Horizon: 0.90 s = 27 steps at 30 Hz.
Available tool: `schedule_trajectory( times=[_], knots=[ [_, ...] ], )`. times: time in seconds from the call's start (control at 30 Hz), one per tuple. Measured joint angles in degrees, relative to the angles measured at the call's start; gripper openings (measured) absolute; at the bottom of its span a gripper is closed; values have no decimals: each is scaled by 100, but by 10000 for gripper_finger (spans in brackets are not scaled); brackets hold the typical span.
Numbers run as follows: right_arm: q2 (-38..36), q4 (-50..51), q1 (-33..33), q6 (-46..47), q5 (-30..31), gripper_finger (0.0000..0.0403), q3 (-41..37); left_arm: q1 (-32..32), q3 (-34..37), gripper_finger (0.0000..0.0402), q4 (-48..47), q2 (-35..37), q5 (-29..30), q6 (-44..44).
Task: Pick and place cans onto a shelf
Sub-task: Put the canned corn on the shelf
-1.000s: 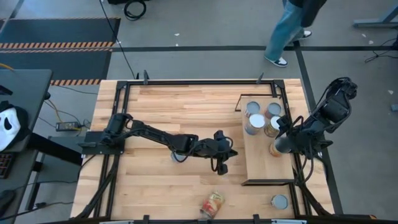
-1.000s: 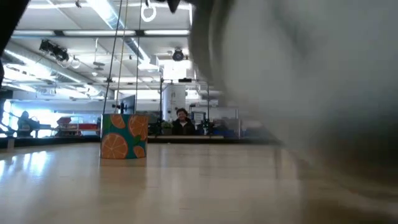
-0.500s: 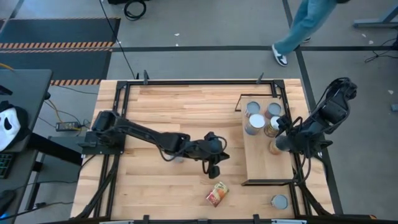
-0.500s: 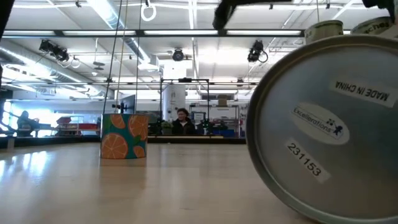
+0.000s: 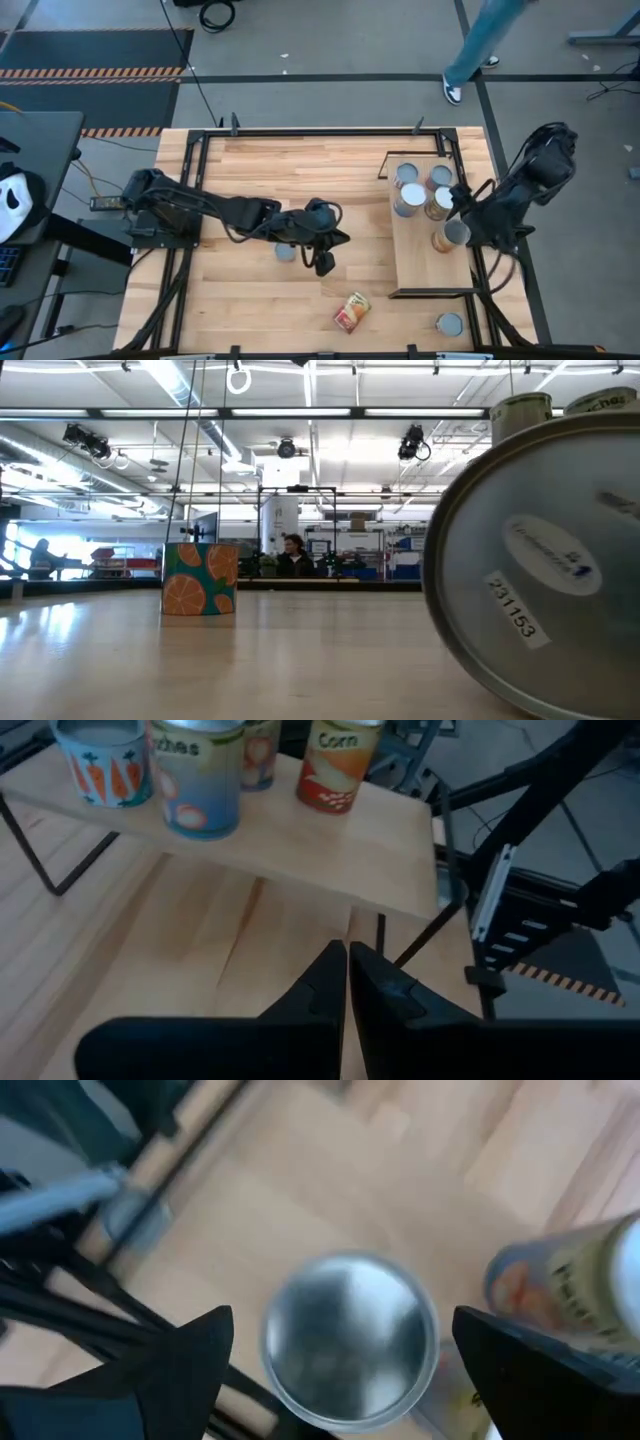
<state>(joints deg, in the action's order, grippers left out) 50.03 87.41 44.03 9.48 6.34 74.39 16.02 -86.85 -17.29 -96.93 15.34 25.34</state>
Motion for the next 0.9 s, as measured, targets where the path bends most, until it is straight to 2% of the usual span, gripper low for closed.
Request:
schedule_trajectory(
  times=[0.17,0.23,0.4,0.53,0.73,0.8,0.9],
  knots=[
    [268,-62,0,-1,47,380,935,144,7,23,-68,136,-18,155],
    [429,-228,-1,-40,301,380,1263,169,4,23,-60,274,-10,206],
    [1067,-958,-200,-516,753,380,1578,161,0,23,-200,693,176,93],
    [1664,-1678,-447,-771,642,380,1585,165,-4,23,-188,914,368,-23],
    [2444,-2359,-661,-1100,173,380,1585,502,77,23,-182,847,227,257],
    [2741,-2465,-708,-1104,-7,380,1639,745,111,23,-240,845,458,282],
    [3314,-2454,-717,-1039,-65,380,1999,1125,114,23,-463,872,1168,256]
  ],
)
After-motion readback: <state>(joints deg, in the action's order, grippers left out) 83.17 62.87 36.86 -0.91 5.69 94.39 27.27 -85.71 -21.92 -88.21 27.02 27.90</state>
